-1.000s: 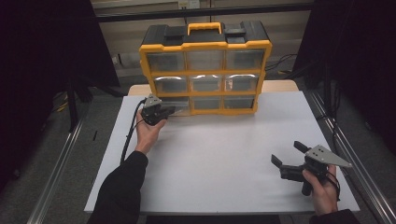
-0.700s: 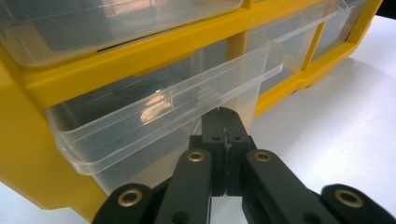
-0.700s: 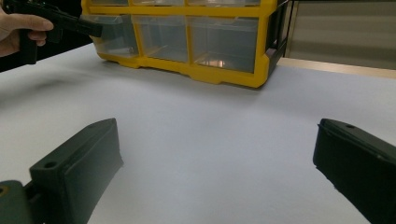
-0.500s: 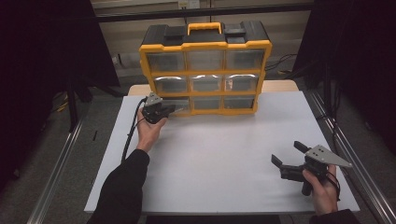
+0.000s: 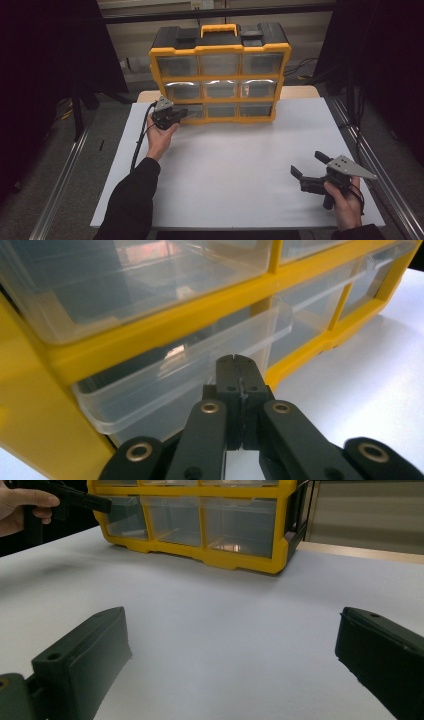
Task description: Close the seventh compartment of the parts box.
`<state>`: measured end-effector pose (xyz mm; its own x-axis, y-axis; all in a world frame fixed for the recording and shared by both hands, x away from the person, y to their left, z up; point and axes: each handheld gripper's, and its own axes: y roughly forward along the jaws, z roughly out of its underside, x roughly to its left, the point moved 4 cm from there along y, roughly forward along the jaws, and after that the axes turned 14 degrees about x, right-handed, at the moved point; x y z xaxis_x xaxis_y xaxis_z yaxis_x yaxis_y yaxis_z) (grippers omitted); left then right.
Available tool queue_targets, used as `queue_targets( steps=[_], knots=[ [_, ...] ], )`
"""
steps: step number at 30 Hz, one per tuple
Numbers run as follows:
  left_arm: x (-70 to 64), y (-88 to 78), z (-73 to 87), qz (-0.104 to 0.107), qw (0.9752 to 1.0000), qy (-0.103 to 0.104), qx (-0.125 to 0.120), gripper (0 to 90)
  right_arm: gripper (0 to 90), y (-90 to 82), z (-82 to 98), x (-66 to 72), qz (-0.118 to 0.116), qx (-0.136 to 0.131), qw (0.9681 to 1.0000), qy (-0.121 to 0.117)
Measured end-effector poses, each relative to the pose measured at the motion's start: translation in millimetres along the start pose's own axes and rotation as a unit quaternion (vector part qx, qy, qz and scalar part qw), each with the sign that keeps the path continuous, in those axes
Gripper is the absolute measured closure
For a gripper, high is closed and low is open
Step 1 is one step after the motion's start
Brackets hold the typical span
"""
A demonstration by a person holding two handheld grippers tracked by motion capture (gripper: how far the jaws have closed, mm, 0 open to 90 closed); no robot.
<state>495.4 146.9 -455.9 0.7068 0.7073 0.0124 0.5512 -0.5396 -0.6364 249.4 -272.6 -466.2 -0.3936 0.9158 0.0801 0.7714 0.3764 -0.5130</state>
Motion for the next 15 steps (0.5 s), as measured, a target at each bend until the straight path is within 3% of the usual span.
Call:
queue_targets(
  steps=[2, 15],
  knots=[
    [-0.8, 0.8, 0.8, -0.004, 0.9999, 0.006, 0.008, 90.0, 0.5, 0.0, 0.1, -0.2, 0.0, 0.0, 1.0, 0.0],
    [4.4, 5.3, -1.7, -0.003, 1.0, 0.0, 0.003, 90.0, 0.5, 0.5, 0.8, -2.0, -0.002, 0.001, 1.0, 0.0]
  ],
)
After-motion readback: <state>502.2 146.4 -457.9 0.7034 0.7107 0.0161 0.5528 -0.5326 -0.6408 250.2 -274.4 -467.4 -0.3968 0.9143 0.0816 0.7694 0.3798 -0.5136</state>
